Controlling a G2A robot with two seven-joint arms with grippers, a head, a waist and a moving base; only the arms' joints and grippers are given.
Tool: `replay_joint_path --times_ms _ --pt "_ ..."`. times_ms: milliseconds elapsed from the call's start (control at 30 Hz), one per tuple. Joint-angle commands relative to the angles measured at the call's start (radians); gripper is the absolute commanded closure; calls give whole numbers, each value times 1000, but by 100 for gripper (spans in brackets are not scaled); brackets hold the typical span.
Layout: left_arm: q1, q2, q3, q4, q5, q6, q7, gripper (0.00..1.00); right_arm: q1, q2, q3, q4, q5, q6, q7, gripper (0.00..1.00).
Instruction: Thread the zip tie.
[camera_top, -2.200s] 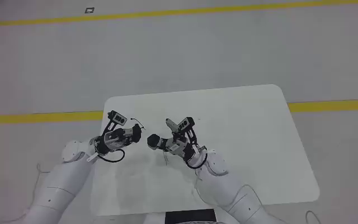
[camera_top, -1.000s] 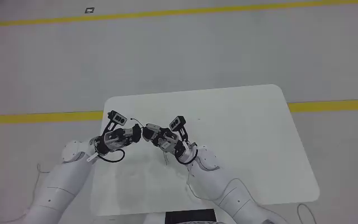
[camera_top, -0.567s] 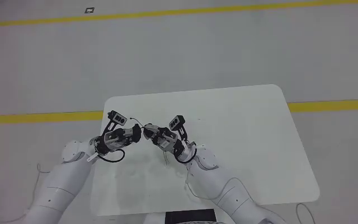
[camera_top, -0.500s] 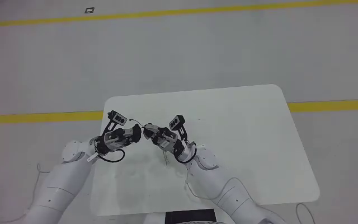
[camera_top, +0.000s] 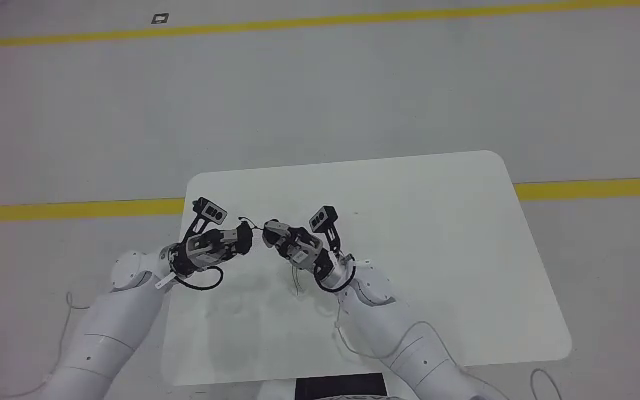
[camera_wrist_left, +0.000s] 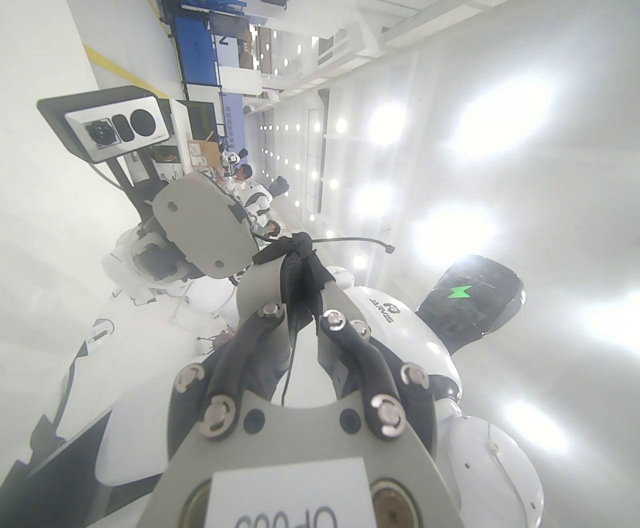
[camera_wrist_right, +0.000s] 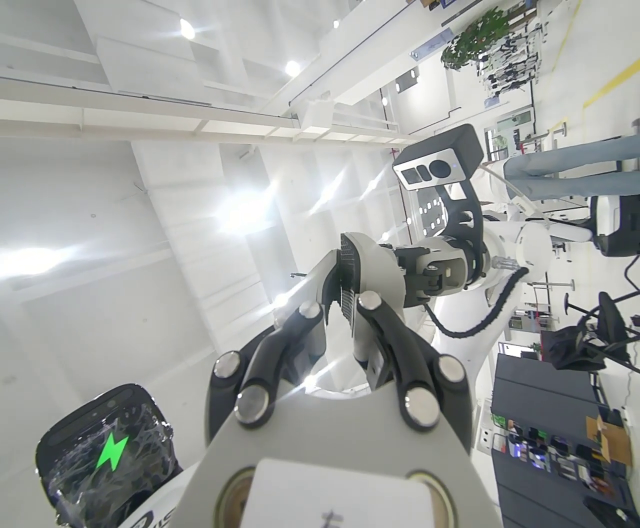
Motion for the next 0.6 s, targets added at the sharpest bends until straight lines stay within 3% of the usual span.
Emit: replay_joint_path --times_ms 0,567 --pt "0 0 0 0 0 0 0 100 -3 -1 4 -1 -6 0 -4 100" --pt "0 0 0 0 0 0 0 100 -16 -1 27 12 -23 0 -19 100"
